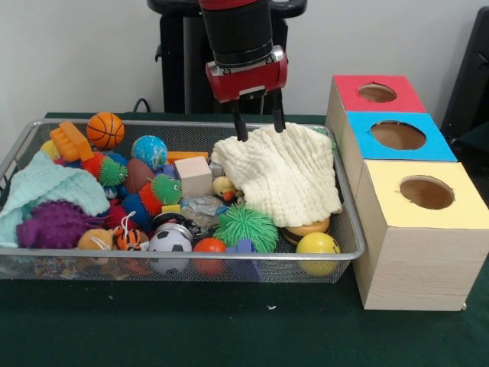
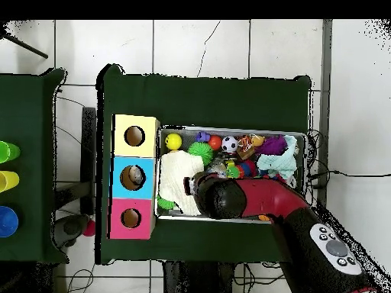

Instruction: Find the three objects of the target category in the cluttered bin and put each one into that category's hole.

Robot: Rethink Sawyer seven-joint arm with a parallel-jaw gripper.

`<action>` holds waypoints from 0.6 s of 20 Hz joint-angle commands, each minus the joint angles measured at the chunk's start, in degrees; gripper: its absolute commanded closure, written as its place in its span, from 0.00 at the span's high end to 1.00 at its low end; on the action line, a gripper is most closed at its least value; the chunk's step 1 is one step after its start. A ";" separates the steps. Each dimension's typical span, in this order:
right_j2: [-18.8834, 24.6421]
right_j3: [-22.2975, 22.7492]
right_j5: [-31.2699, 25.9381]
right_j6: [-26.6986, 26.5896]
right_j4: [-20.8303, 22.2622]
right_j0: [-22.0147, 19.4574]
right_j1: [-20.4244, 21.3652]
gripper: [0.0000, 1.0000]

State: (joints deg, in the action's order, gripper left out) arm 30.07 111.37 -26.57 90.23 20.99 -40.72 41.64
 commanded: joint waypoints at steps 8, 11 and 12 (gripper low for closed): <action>1.15 -4.29 1.15 -1.29 2.58 -4.55 -0.59 1.00; 2.26 -5.34 -0.61 -3.23 2.34 -6.21 -1.19 1.00; 2.48 -5.80 -1.31 -3.88 2.44 -6.67 -1.27 1.00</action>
State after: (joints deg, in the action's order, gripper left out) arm 30.44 110.96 -26.57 90.23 21.02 -44.91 41.64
